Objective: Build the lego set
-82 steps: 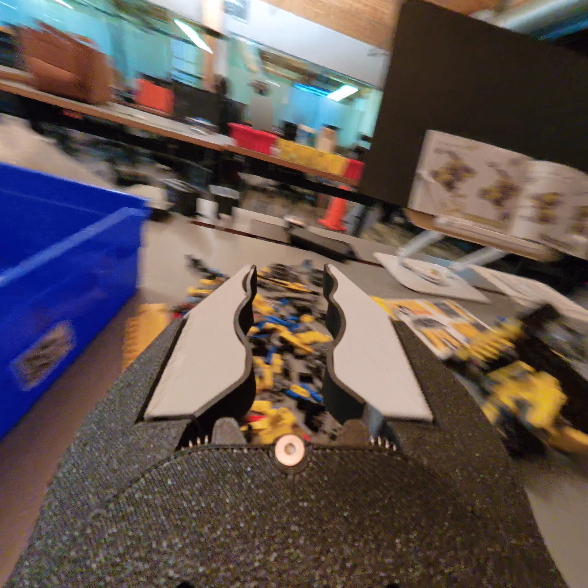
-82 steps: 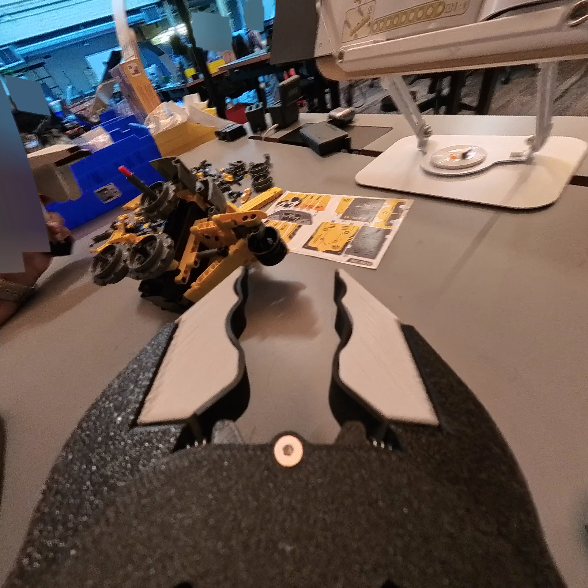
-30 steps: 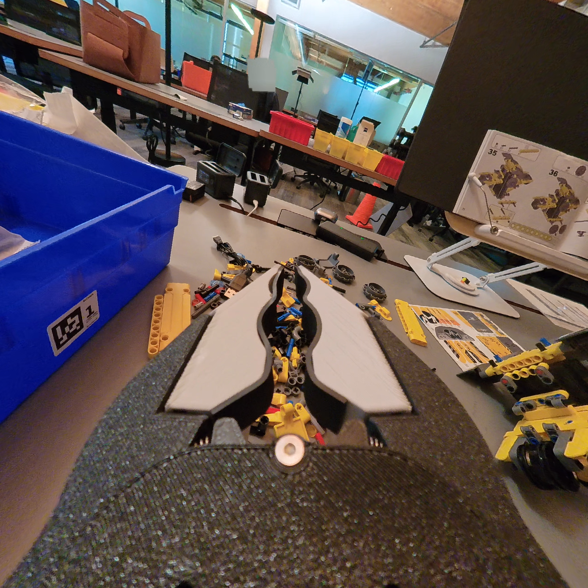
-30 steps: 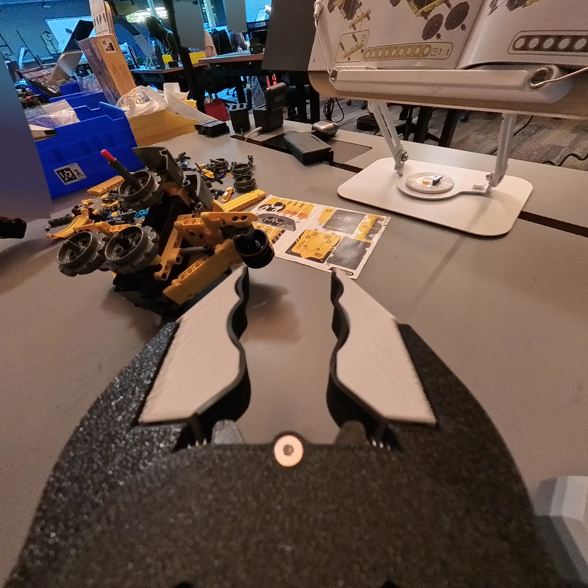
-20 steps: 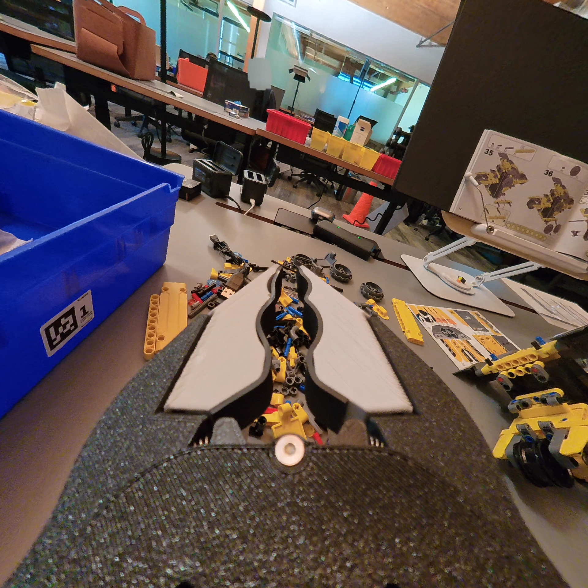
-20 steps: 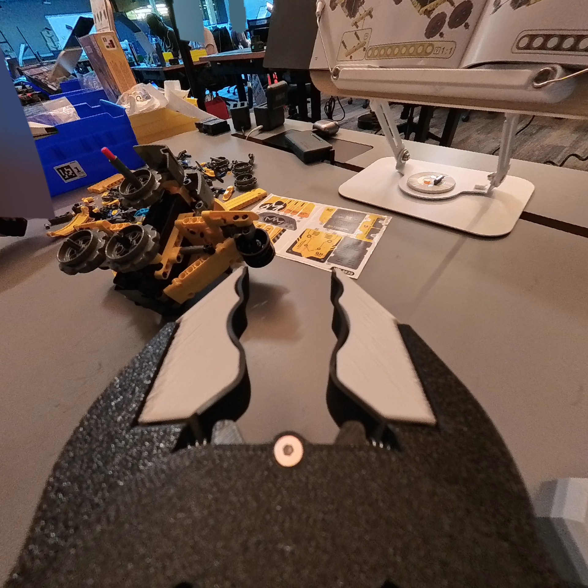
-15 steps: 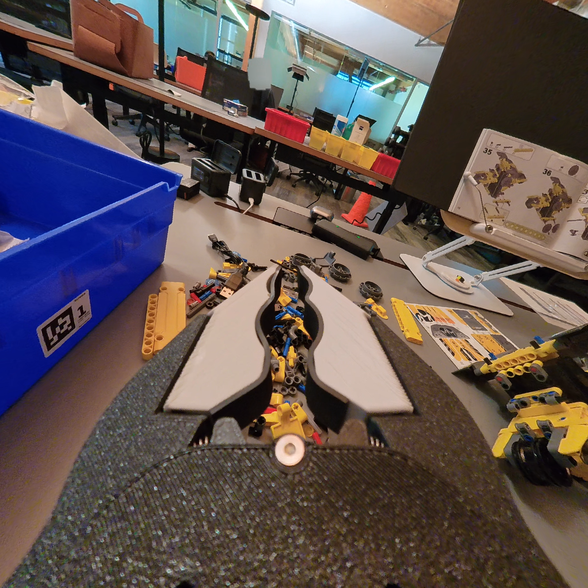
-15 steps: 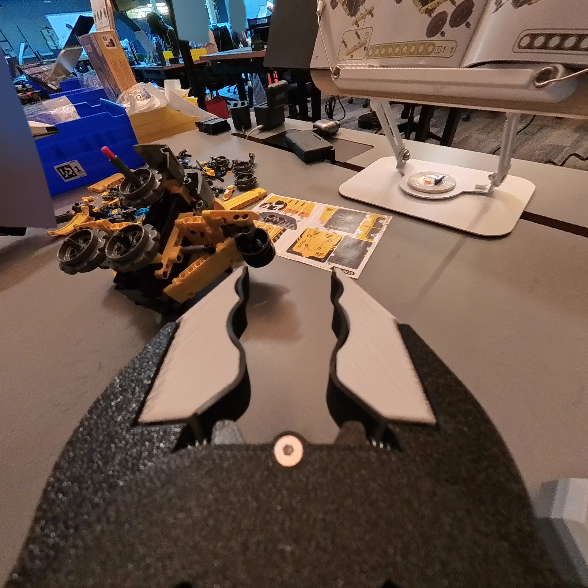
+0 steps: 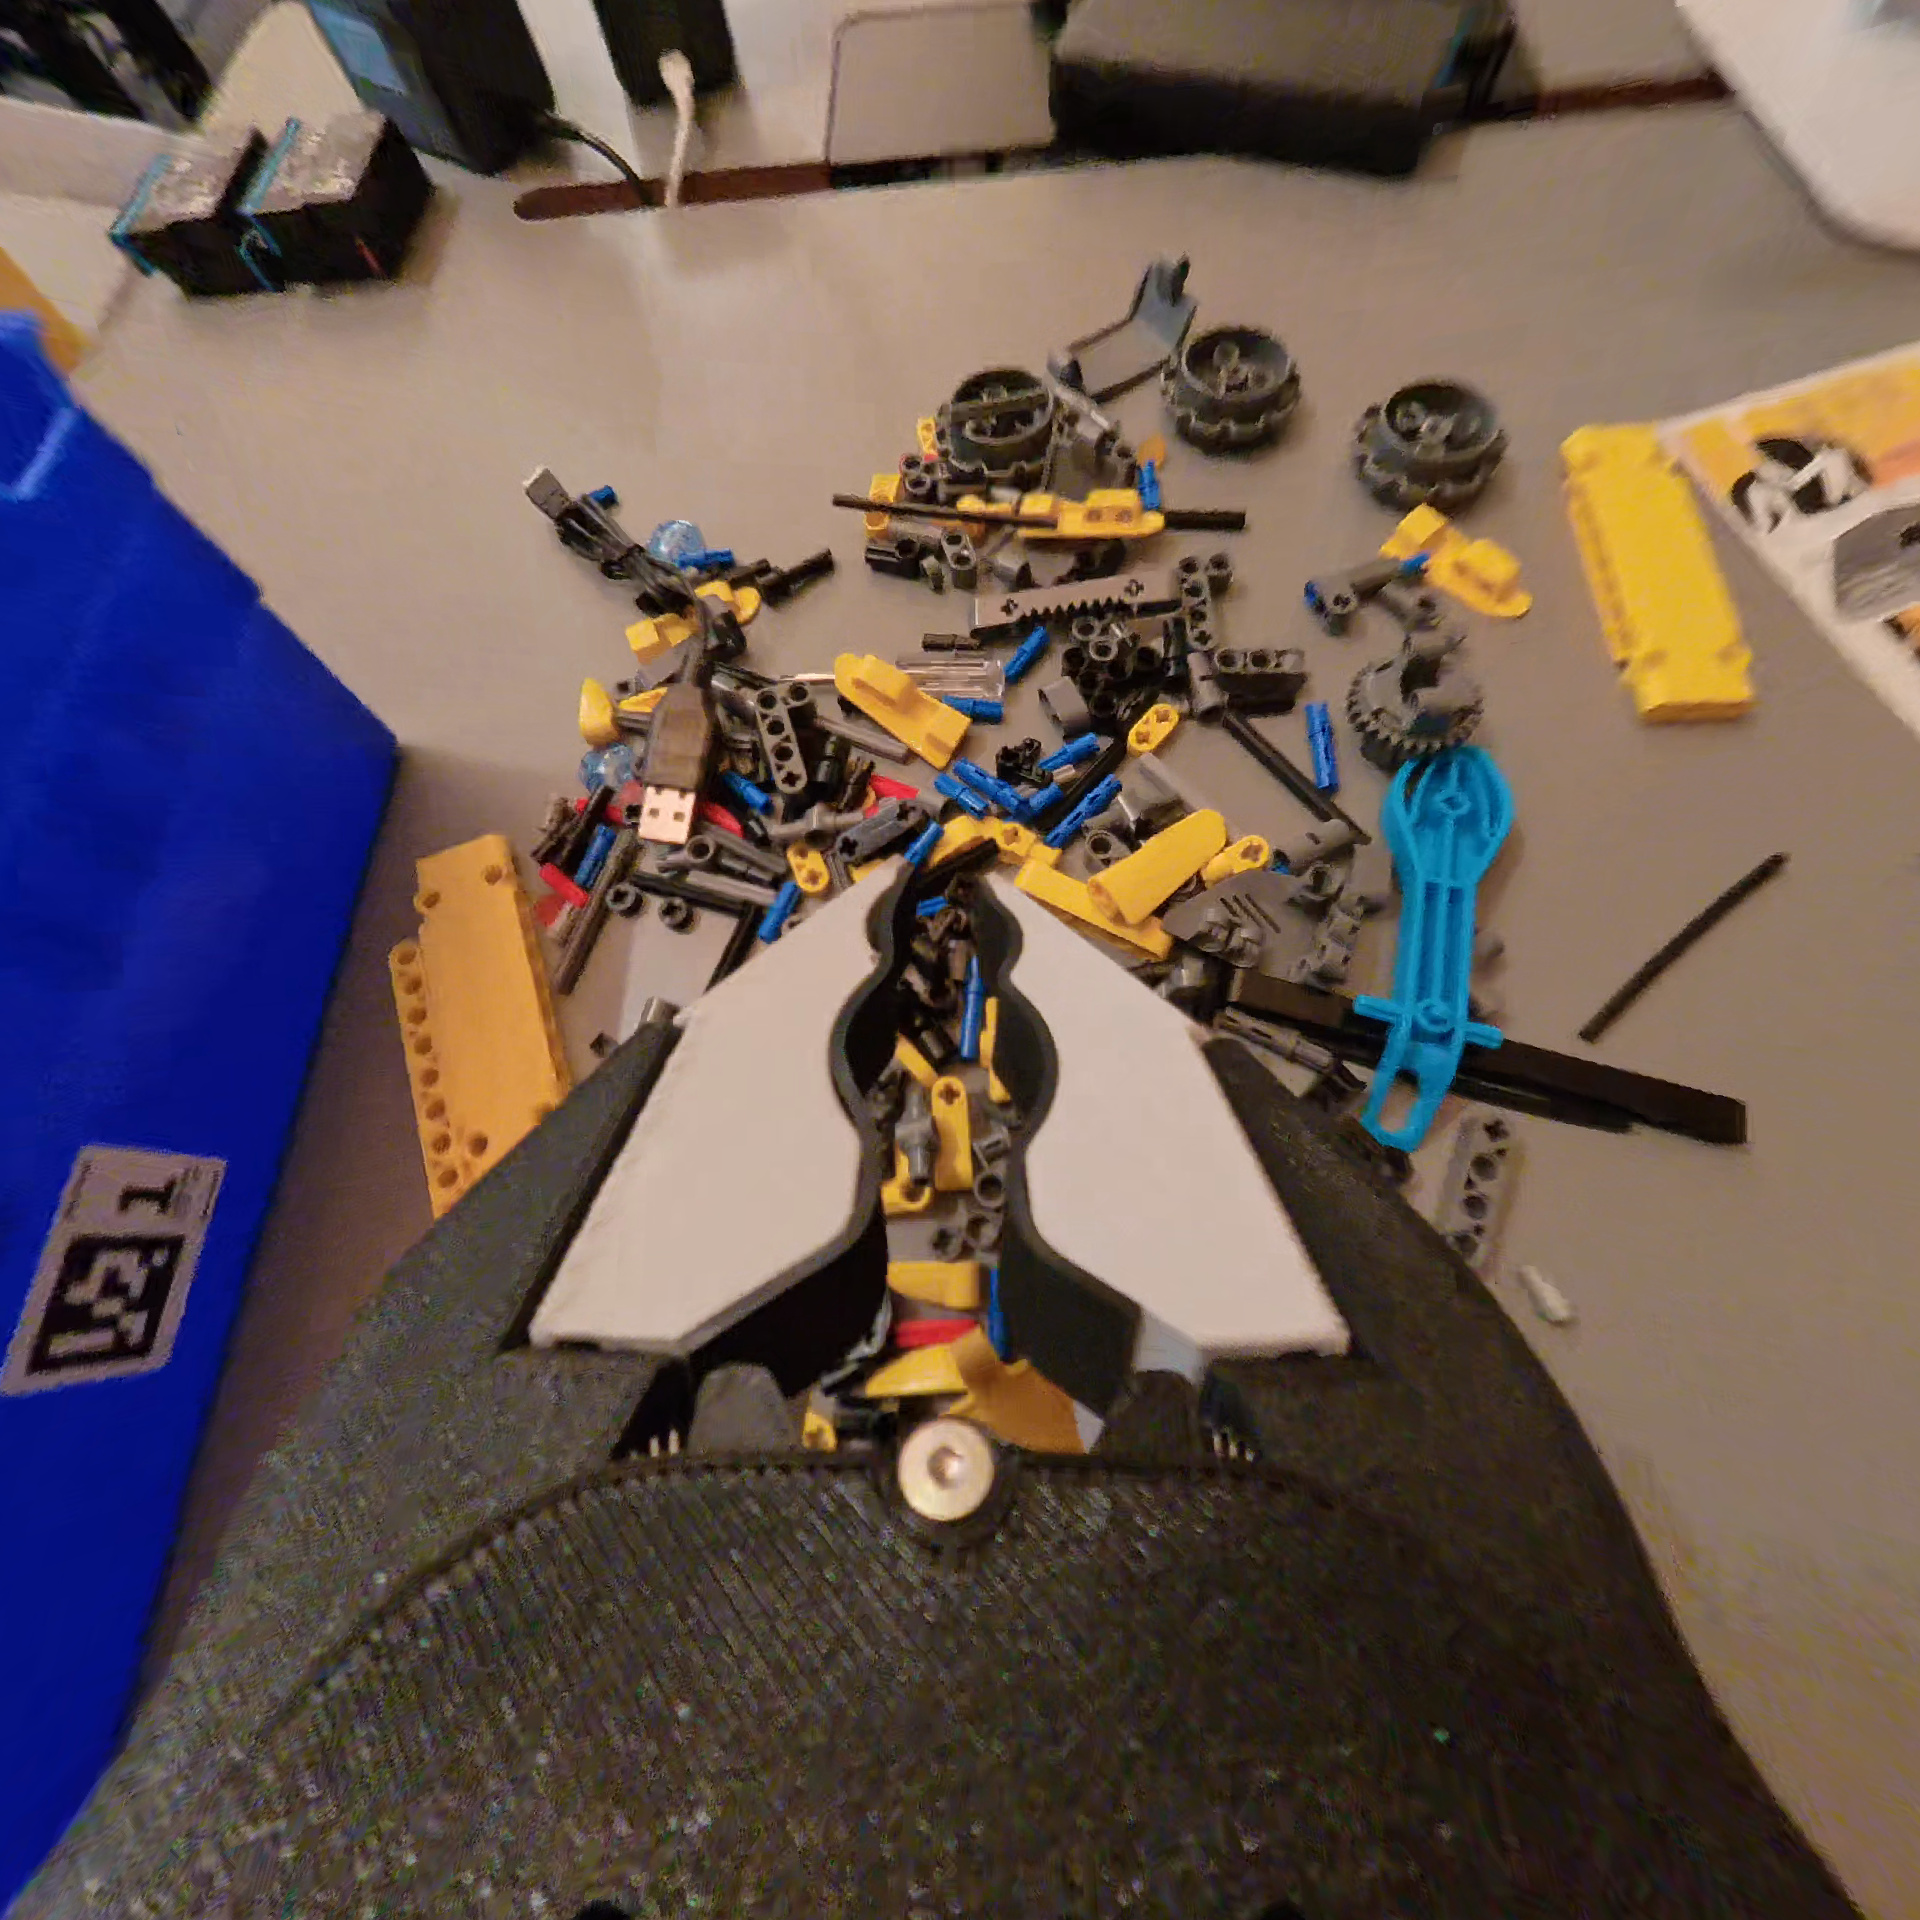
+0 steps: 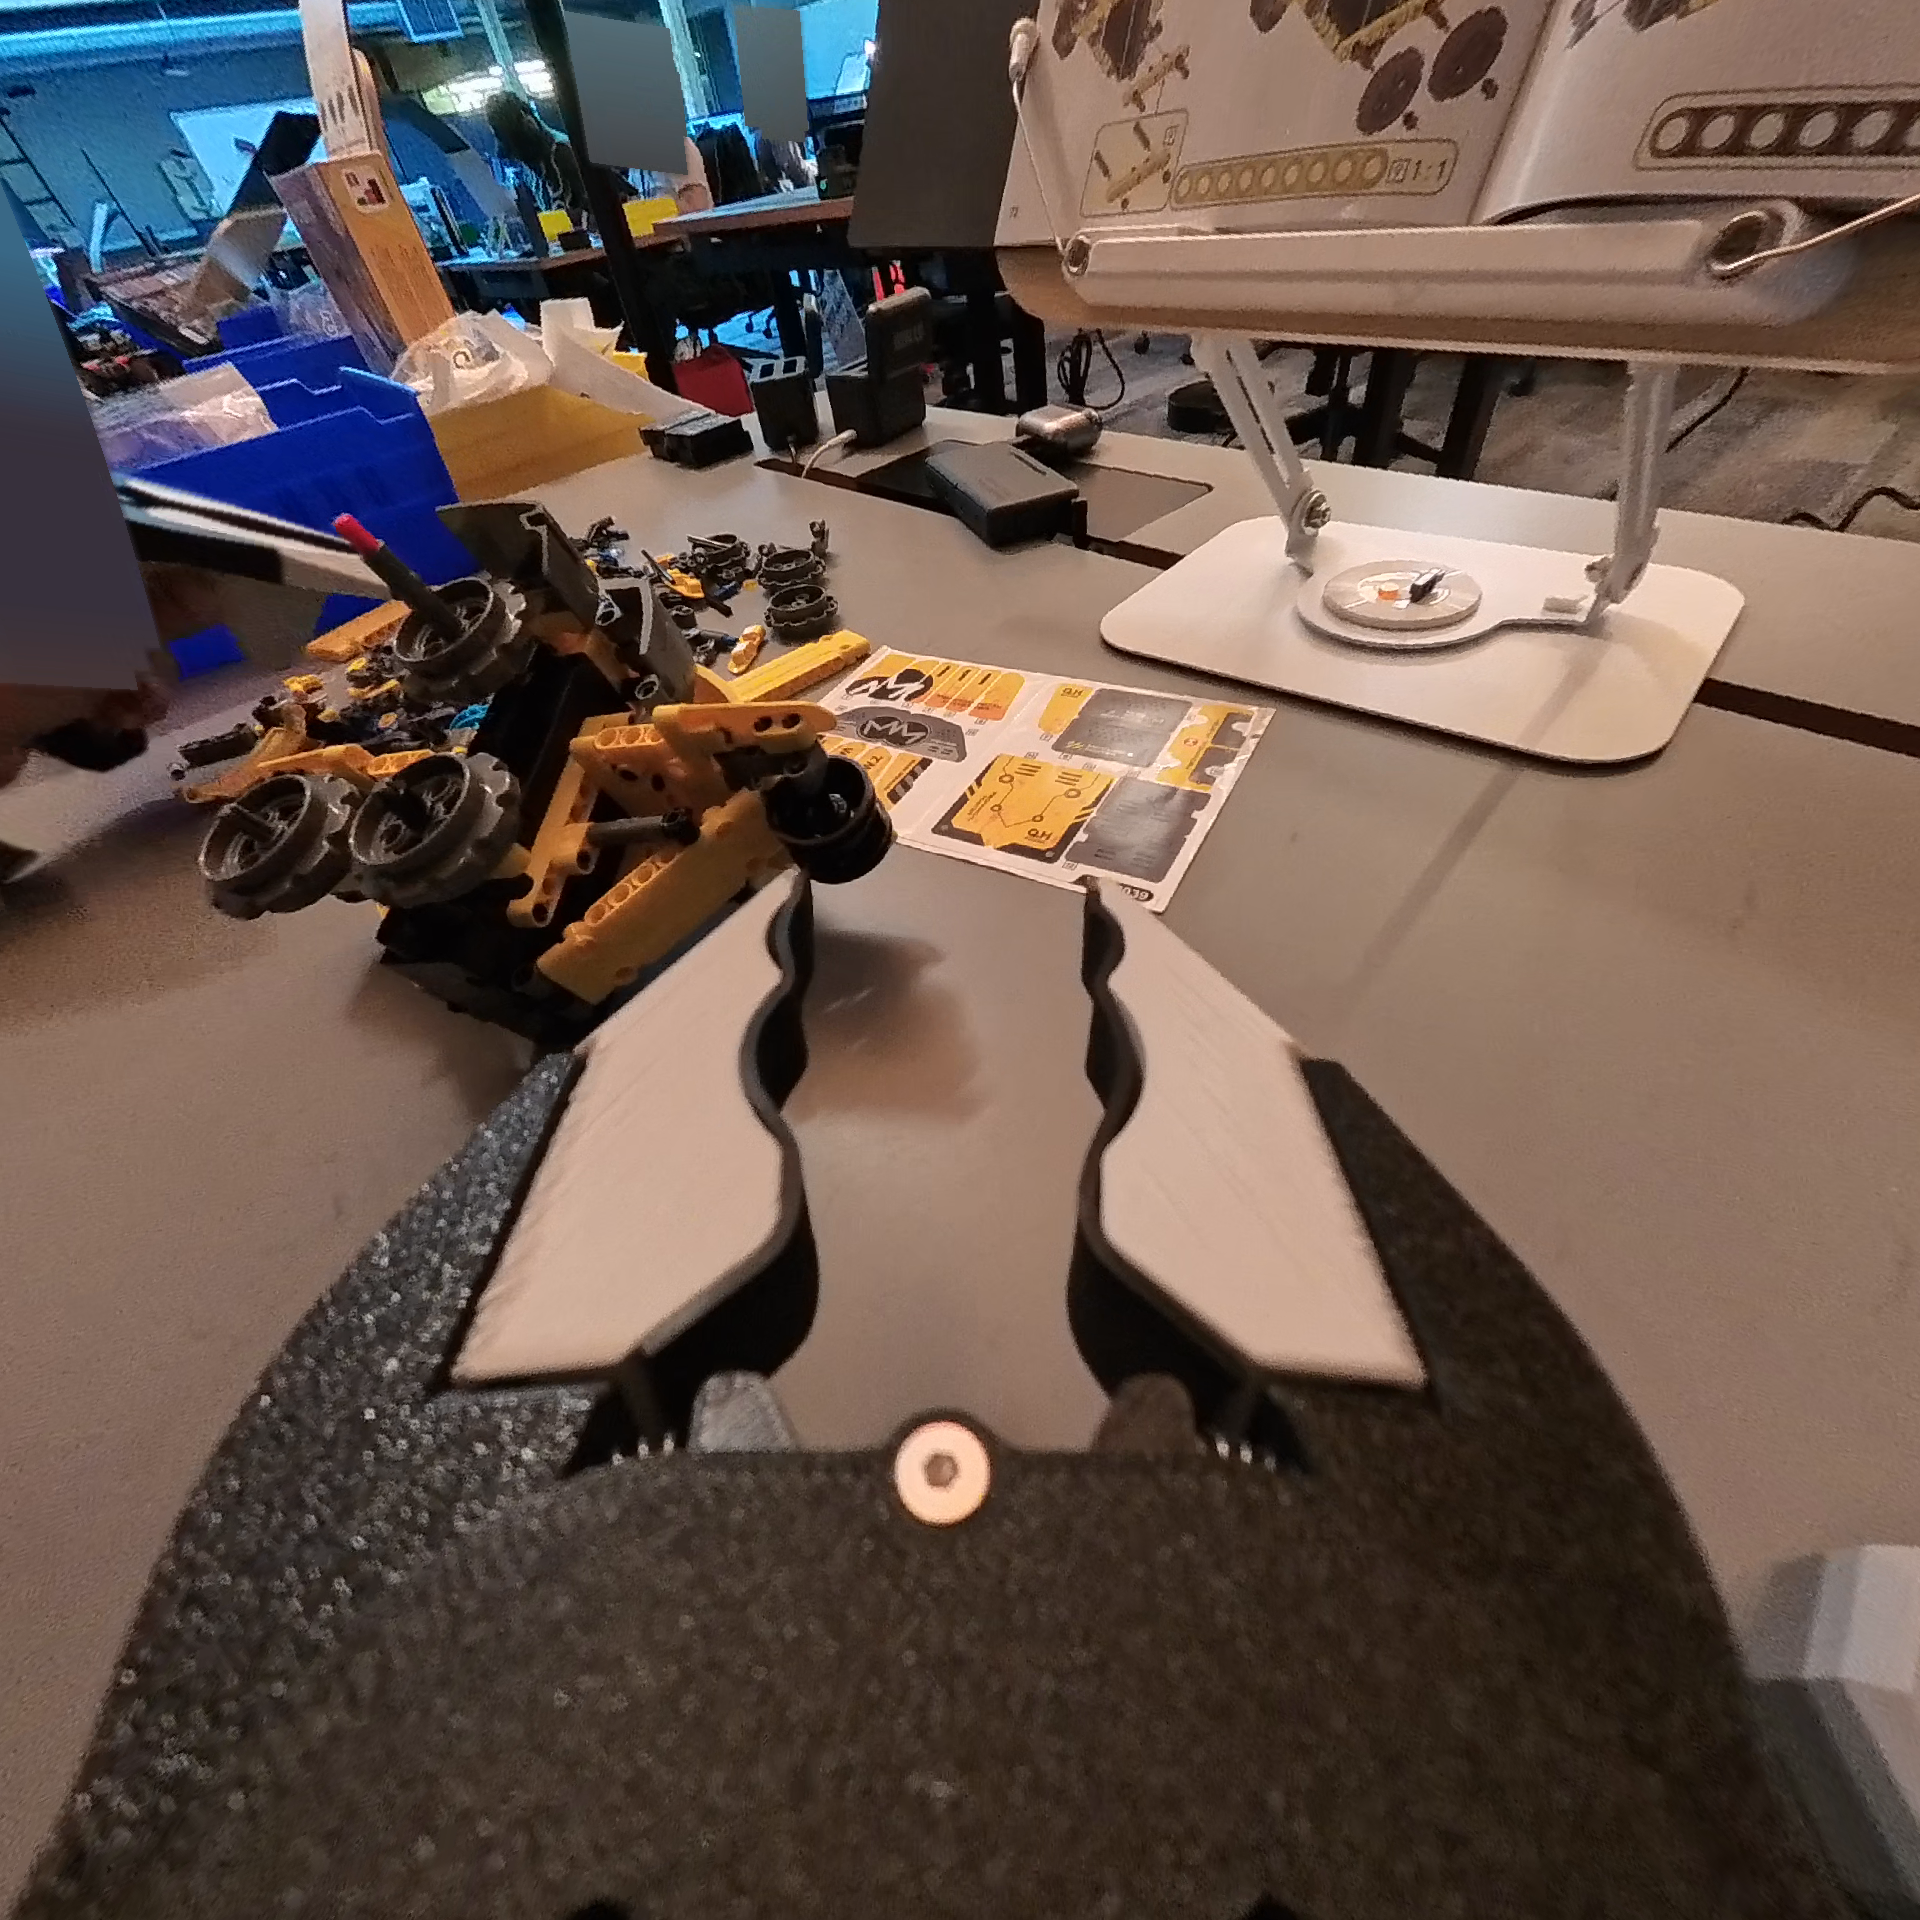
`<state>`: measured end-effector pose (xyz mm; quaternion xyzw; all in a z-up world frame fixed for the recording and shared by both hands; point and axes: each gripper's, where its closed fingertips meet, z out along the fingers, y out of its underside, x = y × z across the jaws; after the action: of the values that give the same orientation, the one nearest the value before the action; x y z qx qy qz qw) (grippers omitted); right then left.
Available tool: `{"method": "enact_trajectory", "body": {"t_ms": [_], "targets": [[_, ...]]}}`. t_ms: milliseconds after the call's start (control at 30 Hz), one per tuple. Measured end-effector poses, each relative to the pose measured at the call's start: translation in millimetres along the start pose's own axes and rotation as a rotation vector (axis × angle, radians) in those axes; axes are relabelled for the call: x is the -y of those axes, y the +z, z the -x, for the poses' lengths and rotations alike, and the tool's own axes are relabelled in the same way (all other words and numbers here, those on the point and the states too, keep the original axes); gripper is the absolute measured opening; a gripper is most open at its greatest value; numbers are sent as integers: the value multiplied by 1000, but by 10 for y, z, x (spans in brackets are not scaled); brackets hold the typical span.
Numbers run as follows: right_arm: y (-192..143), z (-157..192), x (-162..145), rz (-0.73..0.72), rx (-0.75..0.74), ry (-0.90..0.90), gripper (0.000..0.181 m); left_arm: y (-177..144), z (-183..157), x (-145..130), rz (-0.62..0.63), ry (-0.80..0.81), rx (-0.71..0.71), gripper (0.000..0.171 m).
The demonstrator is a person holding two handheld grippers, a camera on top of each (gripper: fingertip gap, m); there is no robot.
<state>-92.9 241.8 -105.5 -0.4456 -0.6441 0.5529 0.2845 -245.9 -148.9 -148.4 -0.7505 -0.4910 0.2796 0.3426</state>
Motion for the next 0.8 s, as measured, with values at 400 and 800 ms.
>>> {"method": "enact_trajectory", "body": {"t_ms": [400,800], "targets": [[47,98,-59,45,1,-85,50,282,-4,-165,113,6,-31,5],[39,120,-61,45,4,-96,50,137,-12,-2,-15,-99,-135,0]]}}
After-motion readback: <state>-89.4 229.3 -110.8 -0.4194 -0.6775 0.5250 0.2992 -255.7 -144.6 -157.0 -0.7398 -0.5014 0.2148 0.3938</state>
